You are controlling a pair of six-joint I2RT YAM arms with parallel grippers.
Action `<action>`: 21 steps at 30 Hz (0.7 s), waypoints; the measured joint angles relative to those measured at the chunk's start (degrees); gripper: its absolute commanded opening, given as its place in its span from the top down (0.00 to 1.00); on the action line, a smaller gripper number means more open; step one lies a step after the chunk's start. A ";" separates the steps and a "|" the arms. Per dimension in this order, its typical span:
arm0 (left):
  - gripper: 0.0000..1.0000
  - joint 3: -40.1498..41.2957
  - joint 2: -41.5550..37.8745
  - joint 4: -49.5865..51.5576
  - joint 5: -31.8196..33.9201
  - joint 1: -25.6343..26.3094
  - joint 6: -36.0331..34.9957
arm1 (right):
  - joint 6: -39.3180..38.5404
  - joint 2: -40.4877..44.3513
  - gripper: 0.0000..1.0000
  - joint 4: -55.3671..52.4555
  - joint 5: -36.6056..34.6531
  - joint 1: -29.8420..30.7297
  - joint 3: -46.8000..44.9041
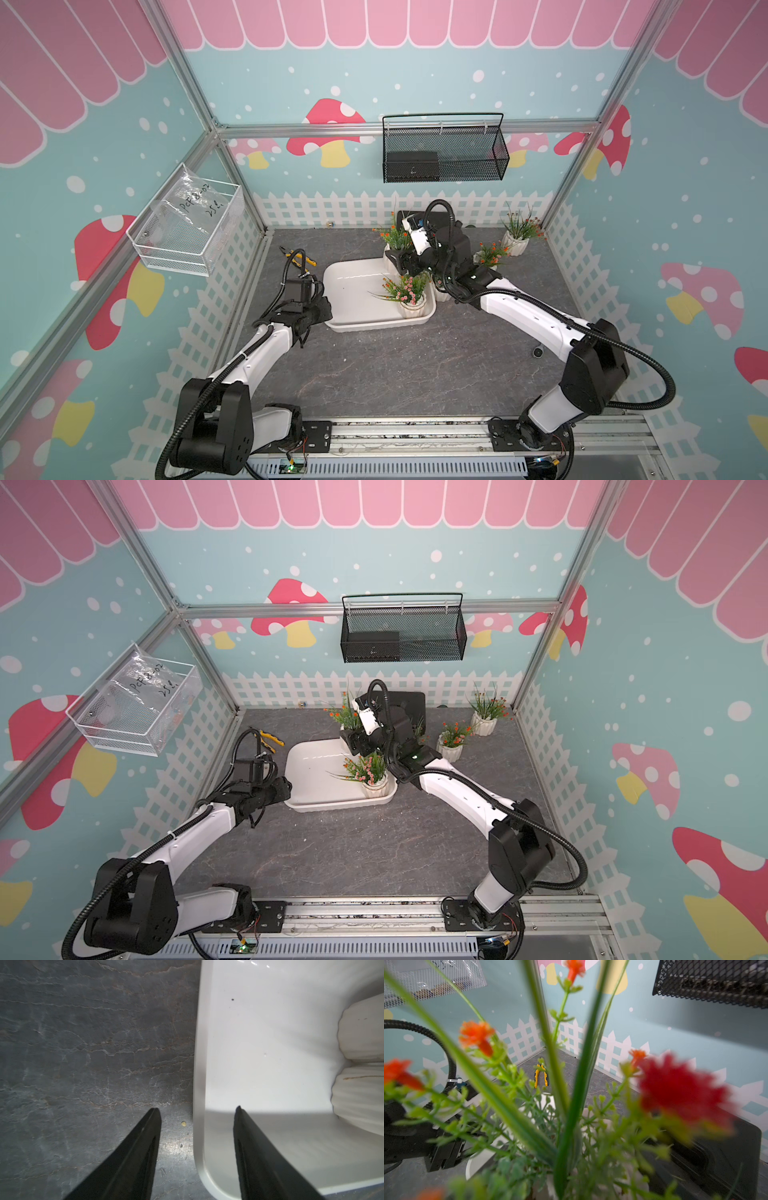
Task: Put the potted gypsophila into the storage box
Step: Move the storage box to the center of the board.
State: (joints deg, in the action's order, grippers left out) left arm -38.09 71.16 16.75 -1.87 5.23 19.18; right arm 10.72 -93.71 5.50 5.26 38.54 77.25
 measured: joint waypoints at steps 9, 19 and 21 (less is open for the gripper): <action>0.42 2.08 -1.81 -1.31 0.42 -0.98 0.59 | -0.17 -13.75 0.33 0.26 -6.97 3.37 10.12; 0.42 2.19 -2.56 -2.69 -0.50 -1.01 0.59 | 0.04 -24.57 0.33 -0.02 -13.38 5.64 17.33; 0.42 2.19 -2.05 -3.04 -0.96 -1.01 0.59 | 0.11 -26.12 0.33 -0.28 -14.32 5.73 18.40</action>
State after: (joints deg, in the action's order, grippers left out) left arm -35.90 69.10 13.72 -2.83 4.23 19.77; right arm 10.83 -119.83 5.21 -9.06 44.27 95.66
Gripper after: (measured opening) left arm 0.578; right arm 0.833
